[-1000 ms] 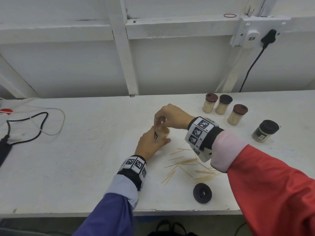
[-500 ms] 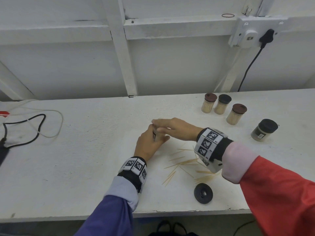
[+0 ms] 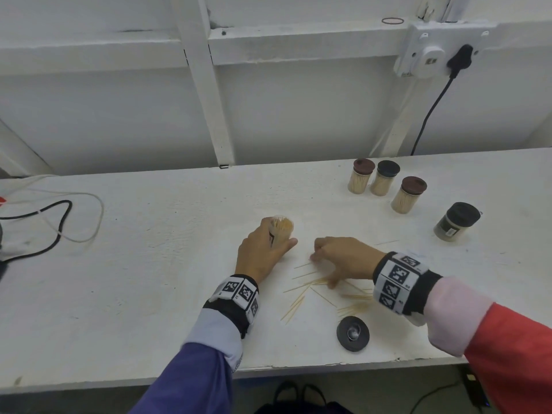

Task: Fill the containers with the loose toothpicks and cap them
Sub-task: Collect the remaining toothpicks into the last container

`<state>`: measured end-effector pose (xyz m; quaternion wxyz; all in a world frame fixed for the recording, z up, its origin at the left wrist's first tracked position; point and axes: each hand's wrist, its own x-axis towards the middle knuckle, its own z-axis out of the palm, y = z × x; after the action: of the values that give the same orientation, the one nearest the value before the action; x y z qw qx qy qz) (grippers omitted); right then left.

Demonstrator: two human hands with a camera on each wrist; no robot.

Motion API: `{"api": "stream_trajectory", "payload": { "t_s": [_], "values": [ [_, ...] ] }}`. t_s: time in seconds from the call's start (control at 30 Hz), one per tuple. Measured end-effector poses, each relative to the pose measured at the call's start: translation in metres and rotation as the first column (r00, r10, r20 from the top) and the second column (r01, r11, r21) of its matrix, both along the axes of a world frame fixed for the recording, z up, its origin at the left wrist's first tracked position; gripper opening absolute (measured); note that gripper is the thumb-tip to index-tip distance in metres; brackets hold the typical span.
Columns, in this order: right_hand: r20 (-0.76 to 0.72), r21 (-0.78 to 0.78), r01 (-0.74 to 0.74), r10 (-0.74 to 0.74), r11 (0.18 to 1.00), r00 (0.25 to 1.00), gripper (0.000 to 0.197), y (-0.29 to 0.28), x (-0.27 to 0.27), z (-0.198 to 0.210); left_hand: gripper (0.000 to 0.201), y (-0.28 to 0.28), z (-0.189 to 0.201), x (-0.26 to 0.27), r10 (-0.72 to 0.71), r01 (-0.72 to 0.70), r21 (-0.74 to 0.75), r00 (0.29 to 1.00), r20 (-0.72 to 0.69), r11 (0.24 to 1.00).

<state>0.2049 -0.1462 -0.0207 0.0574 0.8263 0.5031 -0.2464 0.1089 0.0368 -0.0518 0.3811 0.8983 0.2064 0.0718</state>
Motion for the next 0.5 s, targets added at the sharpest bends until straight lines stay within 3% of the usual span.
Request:
{"api": "stream_trajectory", "payload": {
  "t_s": [0.17,0.5],
  "values": [
    [0.057,0.029,0.000,-0.002,1.000,0.998,0.019,-0.0032,-0.0032,-0.0072,0.062,-0.0024,-0.0004,0.0003,-0.011,0.011,-0.025,1.000,-0.004,1.000],
    [0.232,0.040,-0.093,0.081,0.995,0.969,0.015,-0.0083,-0.0065,-0.0054,0.060,-0.0017,-0.0026,-0.0019,-0.024,0.024,-0.069,1.000,-0.005,0.997]
  ]
}}
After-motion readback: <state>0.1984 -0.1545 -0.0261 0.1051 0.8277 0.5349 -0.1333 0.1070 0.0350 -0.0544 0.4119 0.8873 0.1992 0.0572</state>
